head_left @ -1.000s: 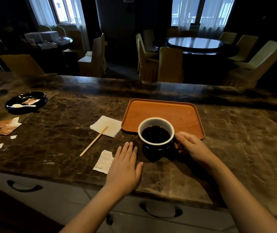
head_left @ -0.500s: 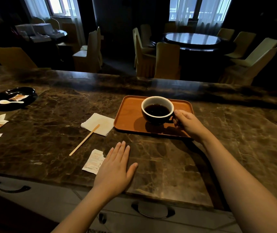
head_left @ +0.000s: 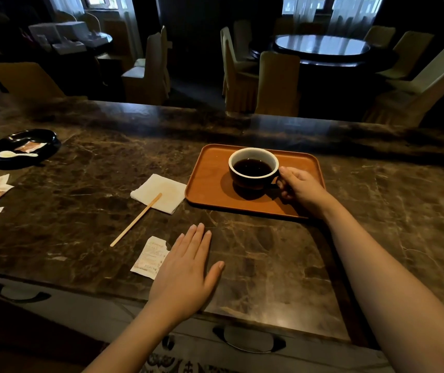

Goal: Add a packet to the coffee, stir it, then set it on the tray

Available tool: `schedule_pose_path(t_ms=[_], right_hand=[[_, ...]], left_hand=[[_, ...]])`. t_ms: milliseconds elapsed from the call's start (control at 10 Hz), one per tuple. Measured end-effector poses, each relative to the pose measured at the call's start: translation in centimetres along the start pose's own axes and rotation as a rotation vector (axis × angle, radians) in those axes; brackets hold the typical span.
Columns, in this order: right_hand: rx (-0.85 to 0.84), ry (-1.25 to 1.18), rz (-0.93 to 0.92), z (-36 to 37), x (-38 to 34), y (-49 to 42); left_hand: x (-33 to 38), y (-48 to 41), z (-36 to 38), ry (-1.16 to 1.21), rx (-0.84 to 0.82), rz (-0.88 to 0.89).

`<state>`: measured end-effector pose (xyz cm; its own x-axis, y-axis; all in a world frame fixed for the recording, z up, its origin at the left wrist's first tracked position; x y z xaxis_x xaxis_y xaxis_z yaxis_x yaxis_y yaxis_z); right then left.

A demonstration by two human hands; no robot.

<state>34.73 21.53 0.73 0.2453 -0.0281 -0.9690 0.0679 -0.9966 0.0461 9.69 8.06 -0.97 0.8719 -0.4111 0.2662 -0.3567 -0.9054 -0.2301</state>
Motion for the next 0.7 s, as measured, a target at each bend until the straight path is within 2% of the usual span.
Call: schedule_pose_path(t_ms=[500, 700], right_hand=[[0.029, 0.157, 0.004, -0.7, 0.0, -0.5], [0.299, 0.212, 0.031, -1.8, -0.2, 1.4]], left_hand=[[-0.1, 0.0, 0.1, -0.008, -0.002, -0.023], [-0.1, -0.1, -0.1, 0.048, -0.018, -0.042]])
Point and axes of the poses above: each hand's wrist, its own y-axis away from the middle knuckle, its own z-axis out of the palm, x = y × z, the point moved 8 cm from there along -y, towards the middle knuckle, and after that the axes turned 2 degrees about x, right-handed, at the moved point
